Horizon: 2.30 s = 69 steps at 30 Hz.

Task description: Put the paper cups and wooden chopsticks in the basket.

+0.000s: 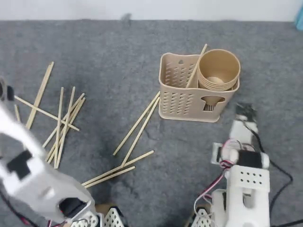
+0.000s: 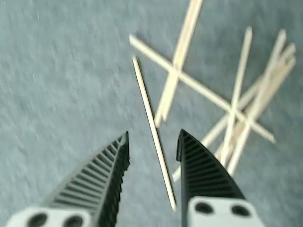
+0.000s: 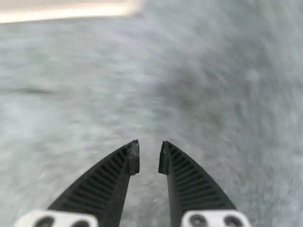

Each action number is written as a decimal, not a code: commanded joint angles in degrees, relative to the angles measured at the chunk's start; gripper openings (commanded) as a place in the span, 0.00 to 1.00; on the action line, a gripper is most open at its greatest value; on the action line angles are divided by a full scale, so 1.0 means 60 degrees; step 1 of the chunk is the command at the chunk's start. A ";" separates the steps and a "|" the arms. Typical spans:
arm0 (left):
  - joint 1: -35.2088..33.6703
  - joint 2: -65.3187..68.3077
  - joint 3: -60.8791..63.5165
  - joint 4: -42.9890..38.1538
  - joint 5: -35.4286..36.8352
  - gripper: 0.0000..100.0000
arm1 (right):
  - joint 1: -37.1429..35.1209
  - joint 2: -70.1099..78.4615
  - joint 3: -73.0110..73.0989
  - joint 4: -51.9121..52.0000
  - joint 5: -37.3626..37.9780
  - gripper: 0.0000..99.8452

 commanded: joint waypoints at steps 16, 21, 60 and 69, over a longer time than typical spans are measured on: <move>-0.4308 -0.1612 0.7201 -0.6418 -0.0278 0.16 | -0.8403 0.1956 -0.5436 0.3289 0.7722 0.15; -0.4923 -0.0381 0.7216 -0.7399 -0.0278 0.16 | -0.8403 0.5004 -0.6901 0.2894 0.8469 0.27; -0.5538 0.0879 0.7275 -1.0139 0.0029 0.16 | -0.8286 1.5392 -1.3758 0.0828 0.9656 0.01; -0.5509 0.0879 0.7275 -1.0139 0.0044 0.16 | -0.8227 1.5275 -1.6132 0.1179 0.7839 0.01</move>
